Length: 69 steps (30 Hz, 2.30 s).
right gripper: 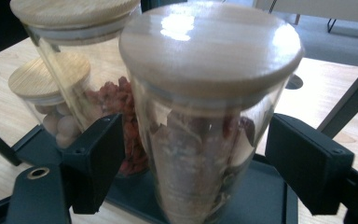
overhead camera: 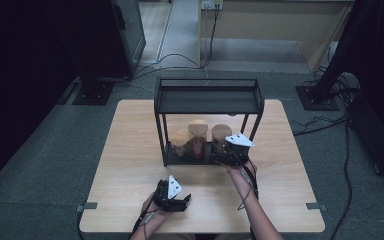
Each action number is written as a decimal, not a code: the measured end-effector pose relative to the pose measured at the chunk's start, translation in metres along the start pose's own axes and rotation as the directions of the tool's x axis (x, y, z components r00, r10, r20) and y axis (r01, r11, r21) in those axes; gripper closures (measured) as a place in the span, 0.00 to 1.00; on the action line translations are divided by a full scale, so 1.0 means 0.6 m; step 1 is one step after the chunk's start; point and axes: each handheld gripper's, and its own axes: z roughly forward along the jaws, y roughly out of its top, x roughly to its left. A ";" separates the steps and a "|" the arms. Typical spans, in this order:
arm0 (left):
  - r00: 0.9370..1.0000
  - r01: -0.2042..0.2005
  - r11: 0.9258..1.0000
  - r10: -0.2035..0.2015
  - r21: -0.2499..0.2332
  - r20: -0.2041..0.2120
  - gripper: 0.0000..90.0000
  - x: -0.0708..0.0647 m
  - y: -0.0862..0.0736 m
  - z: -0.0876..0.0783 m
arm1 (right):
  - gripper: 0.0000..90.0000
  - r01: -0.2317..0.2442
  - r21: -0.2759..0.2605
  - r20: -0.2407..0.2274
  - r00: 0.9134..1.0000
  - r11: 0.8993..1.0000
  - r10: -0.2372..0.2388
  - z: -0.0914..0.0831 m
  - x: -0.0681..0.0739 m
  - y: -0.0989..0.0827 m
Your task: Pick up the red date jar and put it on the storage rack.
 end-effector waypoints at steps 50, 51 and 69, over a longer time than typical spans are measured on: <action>1.000 0.003 1.000 -0.003 0.005 -0.004 0.24 0.001 0.001 0.000 | 0.22 0.036 -0.056 -0.168 0.985 0.998 -0.045 -0.076 -0.039 -0.093; 1.000 0.003 1.000 -0.003 0.005 -0.004 0.24 0.001 0.001 0.000 | 0.22 0.038 -0.055 -0.170 0.984 0.998 -0.047 -0.077 -0.038 -0.095; 1.000 0.004 1.000 -0.004 0.005 -0.004 0.24 0.001 0.001 0.000 | 0.22 0.051 -0.052 -0.198 0.978 0.997 -0.061 -0.085 -0.039 -0.120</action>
